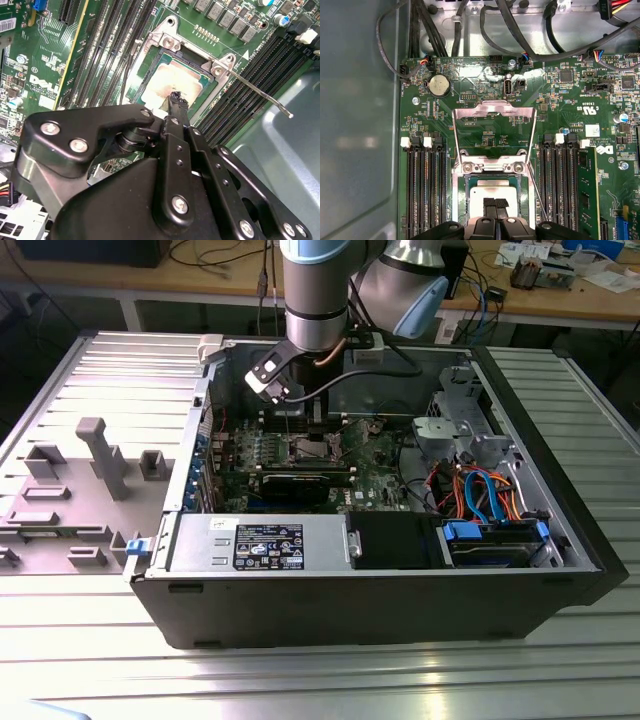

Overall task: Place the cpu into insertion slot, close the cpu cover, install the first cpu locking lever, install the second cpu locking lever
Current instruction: 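Place the cpu into insertion slot, then close the cpu cover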

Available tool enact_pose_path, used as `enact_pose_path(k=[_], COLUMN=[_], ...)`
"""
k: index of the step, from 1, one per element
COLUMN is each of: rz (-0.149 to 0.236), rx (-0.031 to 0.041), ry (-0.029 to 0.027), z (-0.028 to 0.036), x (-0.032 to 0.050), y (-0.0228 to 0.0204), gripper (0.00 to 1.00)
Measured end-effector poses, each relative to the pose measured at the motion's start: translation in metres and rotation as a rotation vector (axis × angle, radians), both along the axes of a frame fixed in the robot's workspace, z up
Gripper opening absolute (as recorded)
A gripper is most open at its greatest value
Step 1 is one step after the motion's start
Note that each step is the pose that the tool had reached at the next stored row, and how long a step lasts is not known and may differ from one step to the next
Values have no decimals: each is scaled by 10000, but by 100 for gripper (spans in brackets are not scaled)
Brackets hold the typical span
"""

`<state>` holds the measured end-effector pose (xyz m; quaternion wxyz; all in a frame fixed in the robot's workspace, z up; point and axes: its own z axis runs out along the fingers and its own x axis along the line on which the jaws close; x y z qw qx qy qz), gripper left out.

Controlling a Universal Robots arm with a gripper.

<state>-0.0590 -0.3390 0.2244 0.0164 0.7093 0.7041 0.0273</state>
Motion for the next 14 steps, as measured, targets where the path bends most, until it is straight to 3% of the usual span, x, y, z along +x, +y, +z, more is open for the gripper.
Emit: enact_pose_path(k=[14], rz=[0], rx=[0], ry=[2], z=[0], x=[3], y=[0], gripper=[11])
